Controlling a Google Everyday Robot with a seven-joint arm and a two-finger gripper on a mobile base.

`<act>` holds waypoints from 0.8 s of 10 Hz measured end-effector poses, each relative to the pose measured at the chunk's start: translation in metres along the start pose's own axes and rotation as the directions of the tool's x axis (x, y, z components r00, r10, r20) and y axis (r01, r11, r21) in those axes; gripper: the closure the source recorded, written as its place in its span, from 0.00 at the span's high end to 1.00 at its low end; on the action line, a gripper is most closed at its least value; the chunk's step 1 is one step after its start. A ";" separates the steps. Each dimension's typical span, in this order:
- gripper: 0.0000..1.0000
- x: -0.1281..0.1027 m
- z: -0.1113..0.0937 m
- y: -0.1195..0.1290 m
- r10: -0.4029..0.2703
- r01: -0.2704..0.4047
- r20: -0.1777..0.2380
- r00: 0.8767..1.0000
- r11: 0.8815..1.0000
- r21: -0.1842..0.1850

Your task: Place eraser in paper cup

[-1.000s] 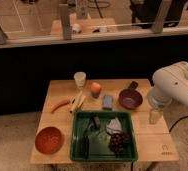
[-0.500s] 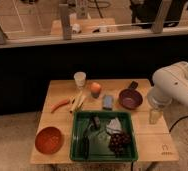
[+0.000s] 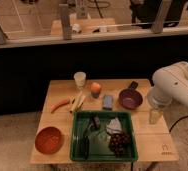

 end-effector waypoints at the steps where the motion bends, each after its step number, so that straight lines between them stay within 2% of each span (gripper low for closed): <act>1: 0.80 0.000 0.000 0.000 0.000 0.000 0.000 1.000 1.000 0.000; 5: 0.80 0.001 0.001 -0.002 -0.010 0.010 0.000 1.000 1.000 0.003; 6: 0.80 0.005 0.006 -0.008 -0.034 0.034 -0.003 0.999 0.999 0.016; 8: 0.80 0.013 0.020 -0.038 -0.082 0.082 0.007 0.997 0.996 0.047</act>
